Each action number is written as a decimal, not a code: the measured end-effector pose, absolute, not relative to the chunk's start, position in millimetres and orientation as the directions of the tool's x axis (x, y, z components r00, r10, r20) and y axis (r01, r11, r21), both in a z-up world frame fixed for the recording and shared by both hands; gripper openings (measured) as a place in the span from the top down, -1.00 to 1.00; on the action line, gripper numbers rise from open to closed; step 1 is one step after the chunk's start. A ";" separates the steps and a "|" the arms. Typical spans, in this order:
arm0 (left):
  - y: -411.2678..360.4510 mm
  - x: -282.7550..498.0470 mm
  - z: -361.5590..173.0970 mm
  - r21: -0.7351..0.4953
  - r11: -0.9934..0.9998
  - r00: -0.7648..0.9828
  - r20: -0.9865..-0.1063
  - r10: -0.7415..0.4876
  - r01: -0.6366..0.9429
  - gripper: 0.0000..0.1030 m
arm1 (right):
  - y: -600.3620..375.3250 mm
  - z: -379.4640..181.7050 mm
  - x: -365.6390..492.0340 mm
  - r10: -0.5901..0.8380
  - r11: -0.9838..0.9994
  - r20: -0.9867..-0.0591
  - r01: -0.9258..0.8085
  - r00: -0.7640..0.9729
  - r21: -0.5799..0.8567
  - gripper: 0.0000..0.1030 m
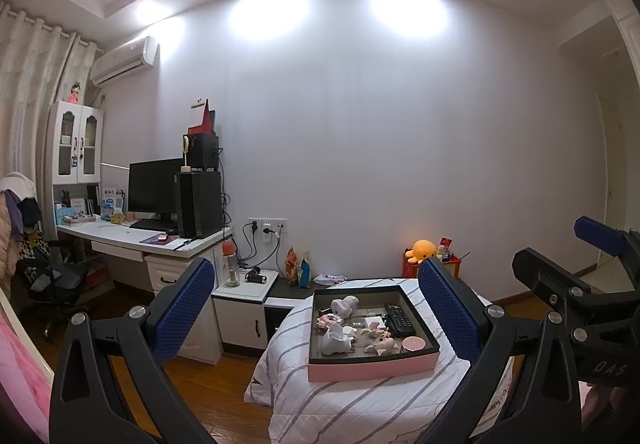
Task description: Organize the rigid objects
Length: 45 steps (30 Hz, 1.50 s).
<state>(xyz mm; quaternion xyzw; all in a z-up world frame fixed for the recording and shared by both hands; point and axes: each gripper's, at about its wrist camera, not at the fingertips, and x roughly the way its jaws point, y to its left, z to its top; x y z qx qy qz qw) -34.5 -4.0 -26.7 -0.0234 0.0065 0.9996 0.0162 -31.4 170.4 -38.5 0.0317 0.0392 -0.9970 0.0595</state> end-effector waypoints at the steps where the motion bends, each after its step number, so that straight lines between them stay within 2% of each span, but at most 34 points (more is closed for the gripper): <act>1: -3.6 -34.6 -26.9 0.012 -0.999 -0.998 -0.047 0.032 -0.033 -1.00 | 170.5 -38.5 -31.6 -0.116 -0.990 -0.068 0.121 -0.991 -0.074 -1.00; 17: -2.5 -35.6 -28.0 0.027 -0.999 -0.999 -0.040 0.021 -0.022 -1.00 | 168.1 -38.8 -29.1 -0.112 -0.990 -0.056 0.116 -0.992 -0.082 -1.00; 31: 2.6 -36.7 -24.1 0.036 -0.999 -0.999 -0.036 0.023 -0.024 -1.00 | 168.1 -37.9 -16.5 0.019 -0.995 0.011 -0.020 -1.000 -0.100 -1.00; 35: 3.6 -36.5 -23.4 0.045 -0.999 -0.999 -0.030 0.015 -0.016 -1.00 | 170.4 -36.2 -18.5 0.011 -0.996 0.000 -0.011 -1.000 -0.090 -1.00; 40: 6.2 -31.5 -23.8 0.067 -0.998 -1.000 0.021 -0.009 0.011 -1.00 | 172.3 -35.9 -18.5 0.008 -0.996 -0.003 -0.008 -1.000 -0.084 -1.00; 45: 8.2 -31.3 -22.4 0.074 -0.997 -1.000 0.028 -0.013 0.015 -1.00 | 172.2 -35.5 -16.7 0.009 -0.997 -0.005 -0.009 -1.000 -0.081 -1.00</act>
